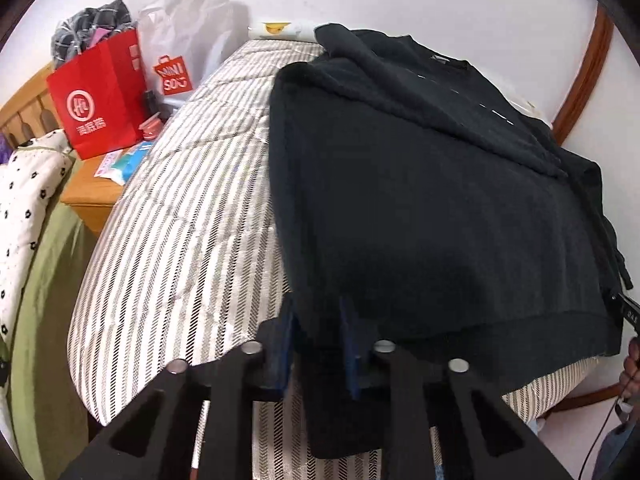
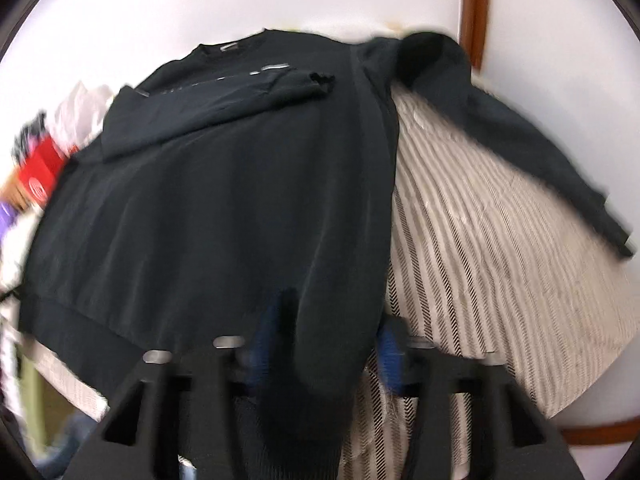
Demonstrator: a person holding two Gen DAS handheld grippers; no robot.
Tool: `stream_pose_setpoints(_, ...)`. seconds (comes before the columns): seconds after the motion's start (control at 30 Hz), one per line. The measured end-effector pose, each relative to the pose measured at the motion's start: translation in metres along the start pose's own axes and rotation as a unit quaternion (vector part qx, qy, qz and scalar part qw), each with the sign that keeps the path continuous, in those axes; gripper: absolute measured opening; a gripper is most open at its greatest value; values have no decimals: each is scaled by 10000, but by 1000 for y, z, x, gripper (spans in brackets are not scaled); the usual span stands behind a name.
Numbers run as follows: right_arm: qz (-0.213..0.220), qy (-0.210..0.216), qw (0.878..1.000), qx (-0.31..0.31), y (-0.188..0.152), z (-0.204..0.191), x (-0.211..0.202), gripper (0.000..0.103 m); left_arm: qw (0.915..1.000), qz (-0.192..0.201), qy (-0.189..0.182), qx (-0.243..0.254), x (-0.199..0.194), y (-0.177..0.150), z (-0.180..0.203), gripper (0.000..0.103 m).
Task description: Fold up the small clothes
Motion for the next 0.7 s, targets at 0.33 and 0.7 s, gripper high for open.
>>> stream_pose_setpoints(0.33, 126, -48, 9995, 282, -2, 25, -26, 7, 9990, -1, -427, -133, -24, -28, 11, 11)
stream_pose_setpoints(0.7, 64, -524, 9986, -13, -5, 31, -43, 24, 9980, 98, -604, 167, -40, -50, 23, 21)
Point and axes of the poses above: each gripper's, at about its wrist camera, not at the fingertips, and x roughly the way its jaws point, z to its right, y to its top, the point moved 4 cm from there along x, roughly the way its jaws point, and after that the axes turned 12 degrees about -y, right-handed, at the moved point
